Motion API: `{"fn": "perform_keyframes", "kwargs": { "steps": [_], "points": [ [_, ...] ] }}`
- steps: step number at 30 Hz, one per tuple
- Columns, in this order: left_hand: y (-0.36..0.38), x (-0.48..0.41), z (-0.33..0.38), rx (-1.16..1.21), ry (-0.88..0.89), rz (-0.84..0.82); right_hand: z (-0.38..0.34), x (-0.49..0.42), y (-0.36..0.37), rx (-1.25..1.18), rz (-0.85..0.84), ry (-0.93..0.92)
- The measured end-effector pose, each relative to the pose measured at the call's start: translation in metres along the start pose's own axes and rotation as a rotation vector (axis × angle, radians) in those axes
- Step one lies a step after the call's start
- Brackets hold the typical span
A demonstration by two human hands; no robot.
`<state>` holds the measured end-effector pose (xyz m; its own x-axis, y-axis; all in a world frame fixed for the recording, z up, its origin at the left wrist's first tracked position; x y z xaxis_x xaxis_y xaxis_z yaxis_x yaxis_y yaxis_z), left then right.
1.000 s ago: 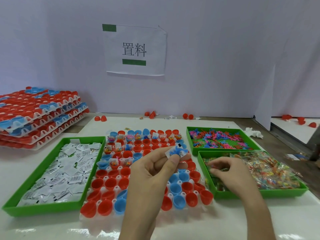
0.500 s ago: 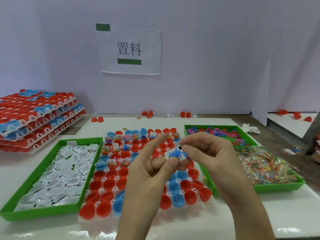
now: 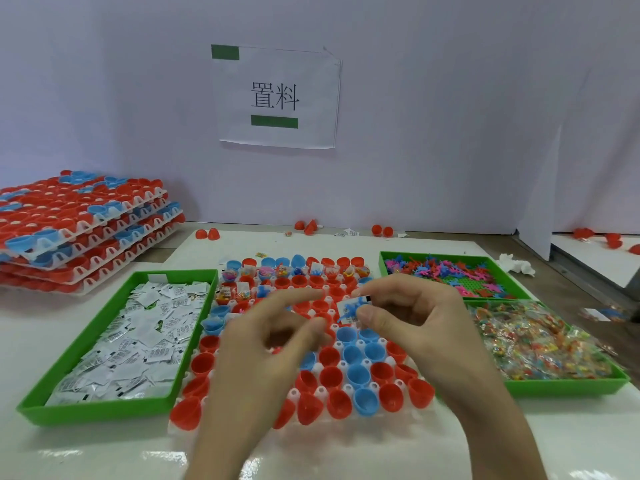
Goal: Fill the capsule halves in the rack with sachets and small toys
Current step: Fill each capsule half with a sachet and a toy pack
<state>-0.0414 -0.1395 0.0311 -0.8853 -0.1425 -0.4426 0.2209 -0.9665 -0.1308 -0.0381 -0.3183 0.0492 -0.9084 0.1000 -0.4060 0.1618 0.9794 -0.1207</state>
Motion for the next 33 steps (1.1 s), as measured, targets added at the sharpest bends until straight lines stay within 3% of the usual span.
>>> {"fn": "perform_keyframes", "kwargs": {
  "steps": [5, 10, 16, 23, 33],
  "points": [
    [-0.104, -0.043, -0.035, -0.418, 0.040, 0.252, 0.005, -0.004, -0.010, 0.054, 0.074, 0.001],
    [-0.134, -0.076, -0.109, -0.806, -0.125, 0.067, 0.012, -0.011, -0.003, 0.153, 0.103, 0.003],
    [-0.126, -0.077, -0.130, -0.832, -0.176, -0.038, 0.013, -0.057, 0.031, 0.394, 0.099, -0.113],
    [-0.128, -0.077, -0.129, -0.783, -0.190, -0.012, 0.052, -0.114, 0.110, 0.712, -0.196, -0.183],
    [-0.131, -0.080, -0.136, -0.758, -0.182, -0.010, 0.097, -0.128, 0.146, 0.807, -0.295, -0.169]
  ]
}}
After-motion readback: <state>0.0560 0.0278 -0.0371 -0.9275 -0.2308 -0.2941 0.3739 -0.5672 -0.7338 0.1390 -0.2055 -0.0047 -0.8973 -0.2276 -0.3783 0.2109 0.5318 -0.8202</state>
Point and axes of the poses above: each hand's wrist, its own x-axis away from the middle knuckle, its own y-axis out of the palm, z = x × y, the point moved 7 cm from there along -x, towards the middle knuckle, and after that the axes turned 10 degrees about z, right-handed, at the moved point
